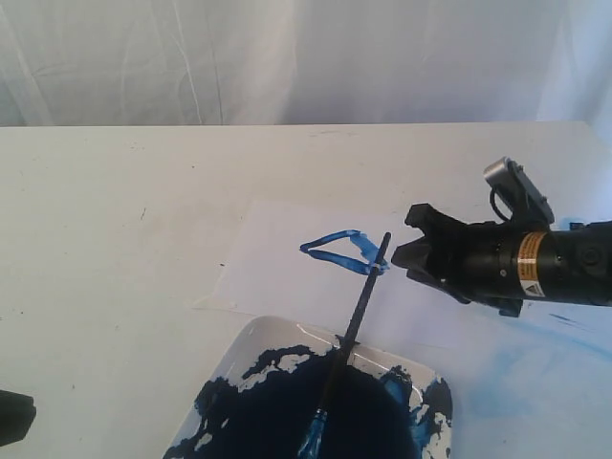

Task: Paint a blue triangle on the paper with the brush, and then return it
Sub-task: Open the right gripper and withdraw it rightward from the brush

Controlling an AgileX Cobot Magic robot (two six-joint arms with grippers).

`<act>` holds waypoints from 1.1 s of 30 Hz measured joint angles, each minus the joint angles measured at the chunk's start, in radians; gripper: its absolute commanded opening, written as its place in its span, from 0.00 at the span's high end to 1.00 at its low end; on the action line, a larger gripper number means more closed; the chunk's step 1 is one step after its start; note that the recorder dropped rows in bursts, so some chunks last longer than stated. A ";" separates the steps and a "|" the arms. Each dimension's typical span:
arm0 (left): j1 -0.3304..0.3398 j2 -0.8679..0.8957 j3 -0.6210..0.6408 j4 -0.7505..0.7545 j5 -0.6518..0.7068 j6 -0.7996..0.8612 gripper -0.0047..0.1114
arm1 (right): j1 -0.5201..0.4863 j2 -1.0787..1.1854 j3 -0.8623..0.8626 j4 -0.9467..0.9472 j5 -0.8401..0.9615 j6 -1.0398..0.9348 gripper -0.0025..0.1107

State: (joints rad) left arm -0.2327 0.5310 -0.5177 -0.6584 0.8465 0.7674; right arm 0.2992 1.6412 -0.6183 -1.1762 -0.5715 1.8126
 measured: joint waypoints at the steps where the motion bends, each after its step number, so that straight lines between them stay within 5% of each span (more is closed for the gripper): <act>1: 0.000 0.000 0.000 0.000 0.000 0.000 0.96 | 0.000 -0.024 0.000 -0.026 0.007 0.002 0.94; 6: 0.000 0.000 0.000 0.000 0.000 0.000 0.96 | 0.000 -0.229 0.054 -0.099 0.154 0.003 0.98; 12: 0.000 0.000 0.000 0.000 0.000 0.000 0.96 | 0.000 -0.737 0.253 -0.110 0.260 -0.313 0.98; 19: 0.000 0.000 0.000 0.000 -0.009 0.000 0.96 | 0.000 -1.096 0.338 -0.116 0.592 -0.347 0.98; 33: 0.000 0.000 0.000 0.000 -0.015 0.000 0.96 | 0.000 -1.180 0.341 -0.116 0.630 -0.349 0.98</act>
State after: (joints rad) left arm -0.2327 0.5310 -0.5177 -0.6584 0.8315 0.7674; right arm 0.2992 0.4610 -0.2777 -1.2919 0.0590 1.4637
